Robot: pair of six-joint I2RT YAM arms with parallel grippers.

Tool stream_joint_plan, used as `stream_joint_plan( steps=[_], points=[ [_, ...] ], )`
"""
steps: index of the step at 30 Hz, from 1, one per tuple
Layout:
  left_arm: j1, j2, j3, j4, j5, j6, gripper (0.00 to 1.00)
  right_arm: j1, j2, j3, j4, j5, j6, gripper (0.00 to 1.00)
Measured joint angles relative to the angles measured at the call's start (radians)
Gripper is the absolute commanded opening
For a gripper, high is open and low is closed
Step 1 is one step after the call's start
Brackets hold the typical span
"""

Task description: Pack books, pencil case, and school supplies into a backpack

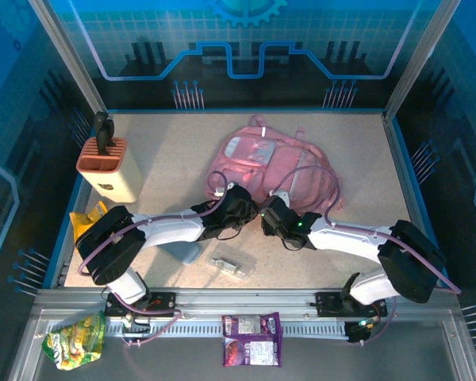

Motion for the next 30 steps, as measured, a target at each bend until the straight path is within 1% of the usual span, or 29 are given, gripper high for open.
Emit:
stream_joint_plan(
  steps=[4, 6, 10, 15, 19, 24, 30],
  points=[
    [-0.004, -0.006, 0.002, -0.001, -0.01, 0.0, 0.0, 0.0, -0.011, -0.009, 0.019, 0.0, -0.028, 0.17],
    [-0.005, -0.01, 0.002, -0.002, -0.013, 0.003, 0.0, 0.0, -0.026, -0.022, 0.03, 0.0, -0.037, 0.16],
    [-0.011, -0.02, 0.002, -0.004, -0.021, 0.003, 0.0, 0.0, -0.059, -0.053, 0.055, -0.001, -0.048, 0.09],
    [-0.021, -0.031, 0.002, -0.011, -0.025, 0.003, 0.0, 0.0, -0.113, -0.095, 0.079, -0.009, -0.06, 0.06],
    [-0.022, -0.042, 0.002, -0.021, -0.021, 0.014, 0.0, -0.018, -0.18, -0.13, 0.074, -0.039, -0.068, 0.04],
    [0.015, -0.075, -0.019, -0.037, 0.007, 0.029, 0.0, -0.054, -0.291, -0.191, 0.051, -0.071, -0.085, 0.02],
    [0.114, -0.134, -0.087, -0.042, 0.071, 0.056, 0.0, -0.122, -0.436, -0.233, -0.046, -0.117, -0.107, 0.0]
  ],
)
